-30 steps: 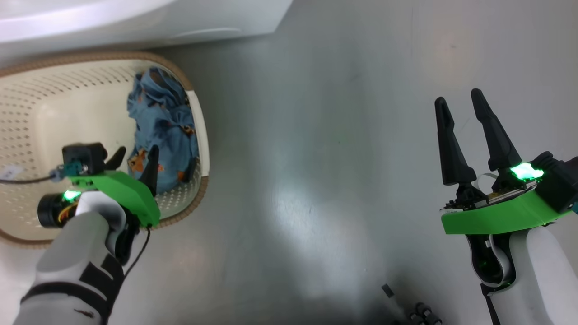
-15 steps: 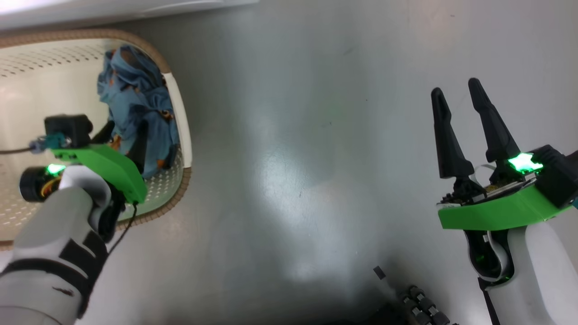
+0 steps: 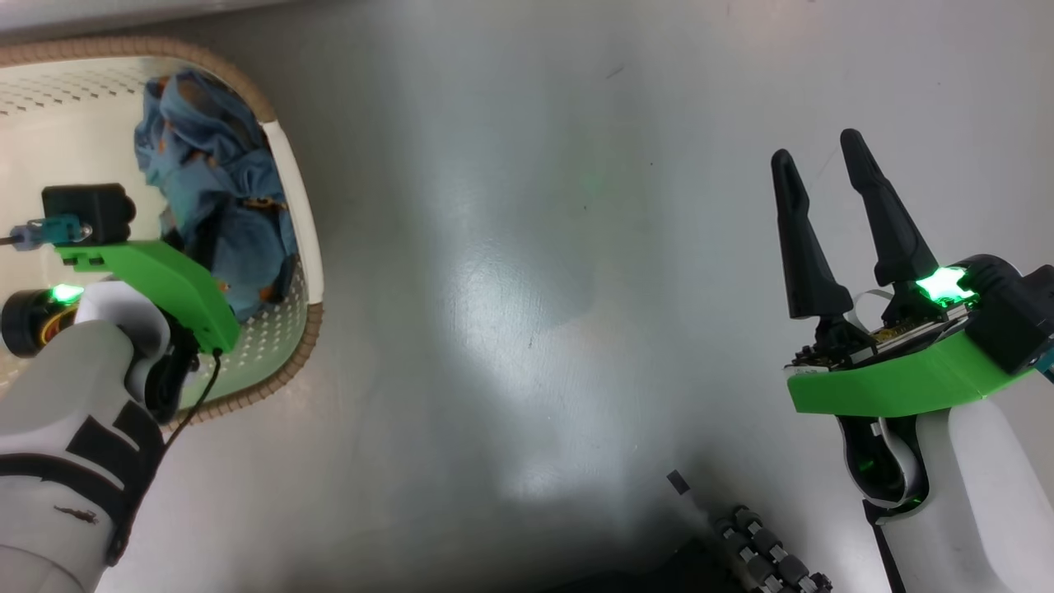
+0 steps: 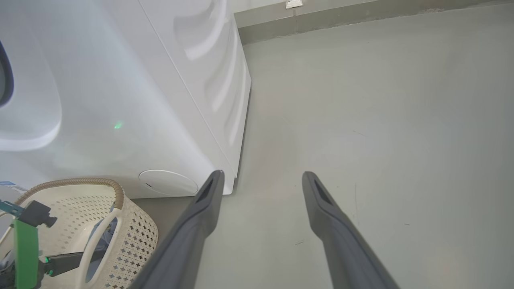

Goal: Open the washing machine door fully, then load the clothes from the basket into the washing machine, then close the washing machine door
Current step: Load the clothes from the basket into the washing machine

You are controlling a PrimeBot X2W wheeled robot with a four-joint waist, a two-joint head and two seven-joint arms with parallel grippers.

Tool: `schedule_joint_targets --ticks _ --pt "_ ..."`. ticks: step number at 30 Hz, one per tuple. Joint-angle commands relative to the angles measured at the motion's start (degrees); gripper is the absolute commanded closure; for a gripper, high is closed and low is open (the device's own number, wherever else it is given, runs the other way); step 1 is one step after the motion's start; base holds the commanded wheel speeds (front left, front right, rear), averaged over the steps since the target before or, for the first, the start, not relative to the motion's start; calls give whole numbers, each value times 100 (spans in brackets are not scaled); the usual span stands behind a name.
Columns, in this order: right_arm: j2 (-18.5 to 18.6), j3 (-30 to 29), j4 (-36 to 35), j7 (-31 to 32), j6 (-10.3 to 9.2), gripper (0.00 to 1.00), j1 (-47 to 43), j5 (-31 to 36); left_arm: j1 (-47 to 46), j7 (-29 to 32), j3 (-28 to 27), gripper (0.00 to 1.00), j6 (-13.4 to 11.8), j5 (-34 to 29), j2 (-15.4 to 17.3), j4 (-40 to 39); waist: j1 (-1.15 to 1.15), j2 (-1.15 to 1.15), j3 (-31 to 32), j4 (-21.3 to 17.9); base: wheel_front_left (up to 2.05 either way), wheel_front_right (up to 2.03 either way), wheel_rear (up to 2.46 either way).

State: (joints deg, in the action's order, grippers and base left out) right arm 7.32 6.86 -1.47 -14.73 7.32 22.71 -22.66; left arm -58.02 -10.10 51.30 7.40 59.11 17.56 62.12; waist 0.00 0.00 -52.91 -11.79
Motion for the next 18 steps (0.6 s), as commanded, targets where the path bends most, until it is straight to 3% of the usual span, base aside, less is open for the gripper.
schedule_joint_targets --ticks 1,12,18 --pt "-14 109 -122 -27 17 0 -101 70 -17 -54 -47 100 9 68 230 -43 0 0 23 5 0 0 0" --pt "98 16 -7 -27 17 0 -156 75 241 -474 4 100 9 588 137 -105 0 0 707 365 0 0 0" --pt "221 -10 133 -27 17 0 -280 50 615 -487 -710 100 9 188 170 -474 0 0 1354 641 0 0 0"
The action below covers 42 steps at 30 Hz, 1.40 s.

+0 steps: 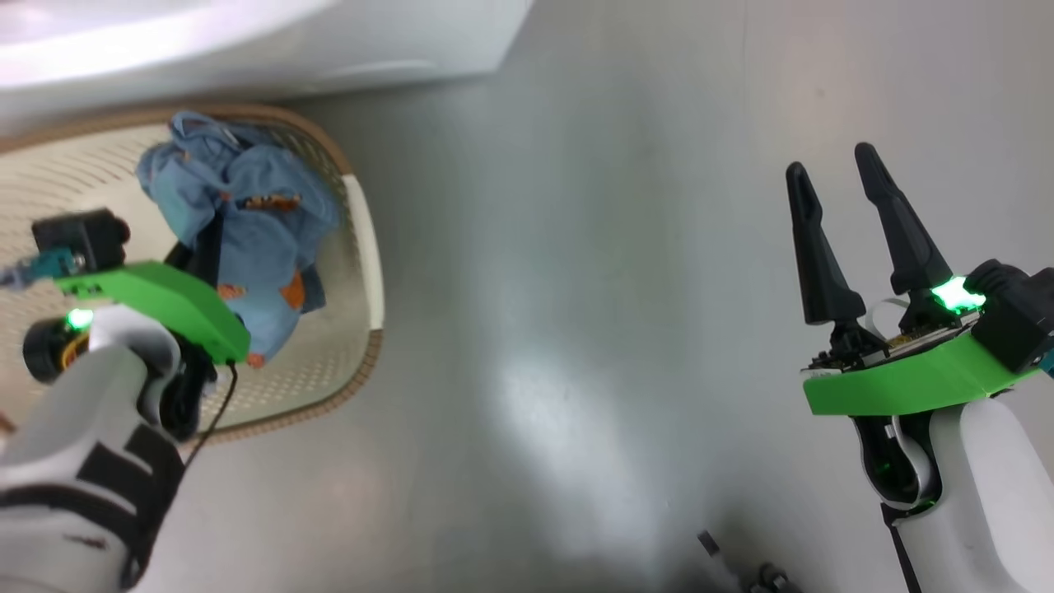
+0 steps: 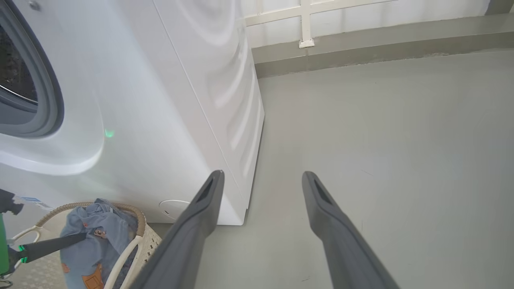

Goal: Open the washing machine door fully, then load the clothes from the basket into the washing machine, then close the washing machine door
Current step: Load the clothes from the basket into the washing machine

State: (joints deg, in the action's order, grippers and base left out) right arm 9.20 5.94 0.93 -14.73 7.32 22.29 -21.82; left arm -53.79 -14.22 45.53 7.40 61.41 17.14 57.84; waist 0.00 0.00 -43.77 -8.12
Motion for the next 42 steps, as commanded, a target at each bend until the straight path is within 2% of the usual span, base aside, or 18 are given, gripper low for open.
schedule_joint_targets --ticks 1,14,25,33,42 --pt "54 83 -78 -27 17 0 -276 -40 304 -76 -300 100 9 -170 200 -135 0 0 562 317 0 0 0" --pt "230 65 268 -27 17 0 -1006 -133 2032 -77 -2431 100 9 -2089 -81 -1383 0 0 2102 688 0 0 0" --pt "298 -69 348 -27 17 0 -1656 -199 3308 -77 -3624 100 9 -3388 -369 -2849 0 0 2927 787 0 0 0" --pt "283 -121 377 -27 17 0 -2058 -224 4318 -77 -4368 100 9 -3931 -610 -3969 0 0 3393 776 0 0 0" --pt "281 -236 362 -27 17 0 -2486 -252 5418 -77 -4810 100 9 -4284 -853 -5022 0 0 3776 760 0 0 0"
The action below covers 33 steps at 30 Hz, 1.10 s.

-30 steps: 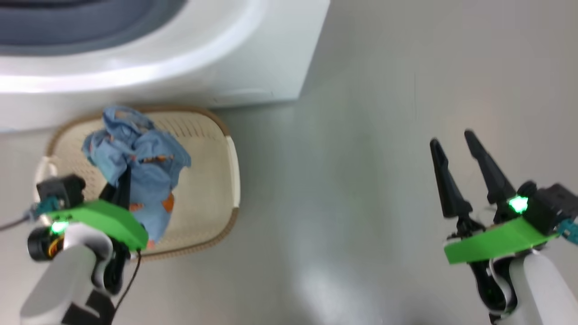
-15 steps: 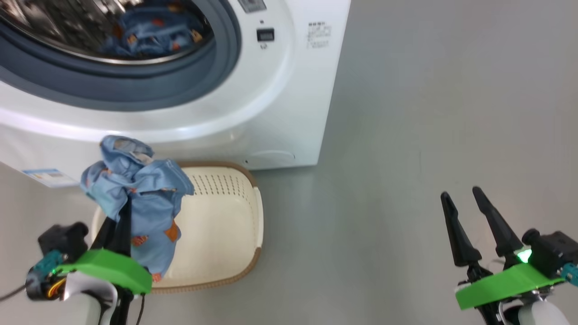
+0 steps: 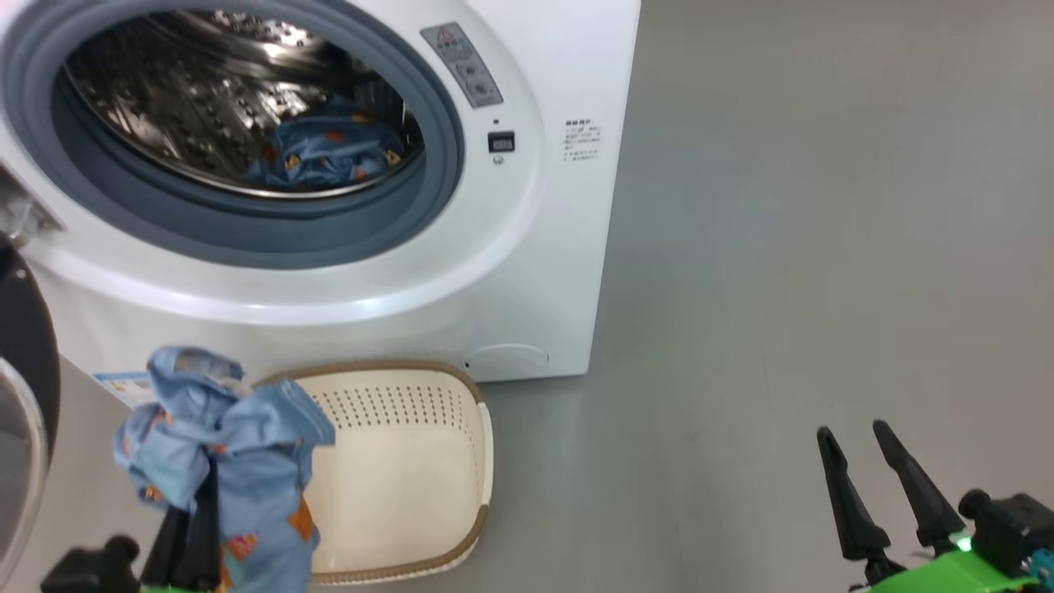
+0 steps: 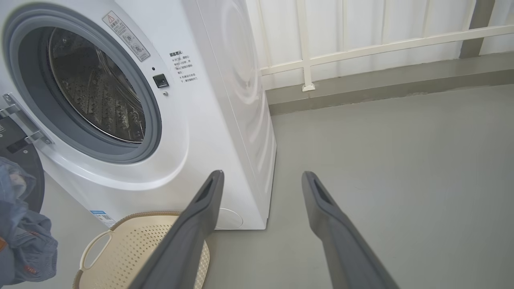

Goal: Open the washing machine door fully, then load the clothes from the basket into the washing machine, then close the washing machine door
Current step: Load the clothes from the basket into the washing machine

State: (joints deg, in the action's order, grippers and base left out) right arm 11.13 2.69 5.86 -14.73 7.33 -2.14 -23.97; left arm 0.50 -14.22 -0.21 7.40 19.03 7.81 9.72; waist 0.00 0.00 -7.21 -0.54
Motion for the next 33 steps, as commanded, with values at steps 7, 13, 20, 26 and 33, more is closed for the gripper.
schedule_joint_targets --ticks 7,13,20,26,33 --pt "82 23 -170 -27 16 0 -258 -42 496 -77 -376 100 9 -188 -97 -757 0 0 242 -4 0 0 0" --pt "73 27 -201 -27 16 0 -277 -35 522 -78 -372 100 9 -190 -150 -842 0 0 232 -25 0 0 0" --pt "59 46 -237 -27 16 0 -183 -31 267 -78 -334 100 9 -135 -126 -881 0 0 51 -54 0 0 0" --pt "10 75 -283 -27 16 0 40 -21 -414 -78 -238 100 9 -66 -31 -770 0 0 -387 -98 0 0 0" --pt "-85 103 -383 -27 16 0 529 14 -1782 -78 -248 100 9 -90 178 -465 0 0 -1153 -216 0 0 0"
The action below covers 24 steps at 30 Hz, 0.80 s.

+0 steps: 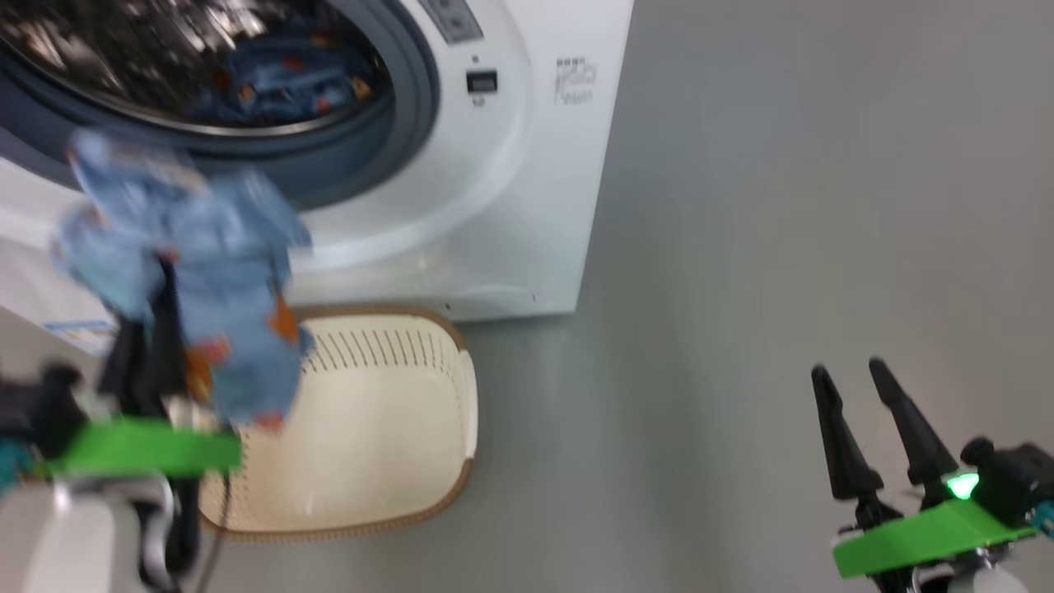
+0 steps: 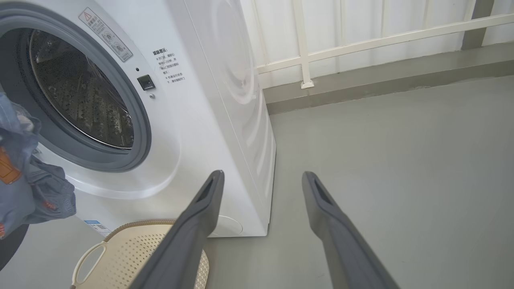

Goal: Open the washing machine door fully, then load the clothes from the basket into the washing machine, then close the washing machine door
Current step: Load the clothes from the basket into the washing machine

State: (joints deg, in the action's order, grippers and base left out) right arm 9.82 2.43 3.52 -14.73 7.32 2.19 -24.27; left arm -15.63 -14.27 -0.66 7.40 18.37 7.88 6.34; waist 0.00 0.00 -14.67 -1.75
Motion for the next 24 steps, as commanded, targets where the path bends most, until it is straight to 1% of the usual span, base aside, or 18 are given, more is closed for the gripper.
schedule_joint_targets --ticks 1,6,11,15,24 --pt "30 126 -160 -27 17 0 173 47 -393 -73 -218 100 9 -10 199 -48 0 0 -521 -115 0 0 0" --pt "-47 143 -198 -27 17 0 505 63 -1608 -73 -276 100 9 115 372 568 0 0 -1055 -218 0 0 0" --pt "-152 208 -221 -27 17 0 767 79 -2709 -73 -230 100 9 143 657 1555 0 0 -1472 -418 0 0 0" --pt "-222 283 -220 -27 17 0 885 70 -3388 -73 -172 100 9 175 859 2320 0 0 -1682 -621 0 0 0" --pt "-360 479 -204 -27 17 0 1044 34 -4618 -73 39 100 9 77 1284 3664 0 0 -1955 -1058 0 0 0"
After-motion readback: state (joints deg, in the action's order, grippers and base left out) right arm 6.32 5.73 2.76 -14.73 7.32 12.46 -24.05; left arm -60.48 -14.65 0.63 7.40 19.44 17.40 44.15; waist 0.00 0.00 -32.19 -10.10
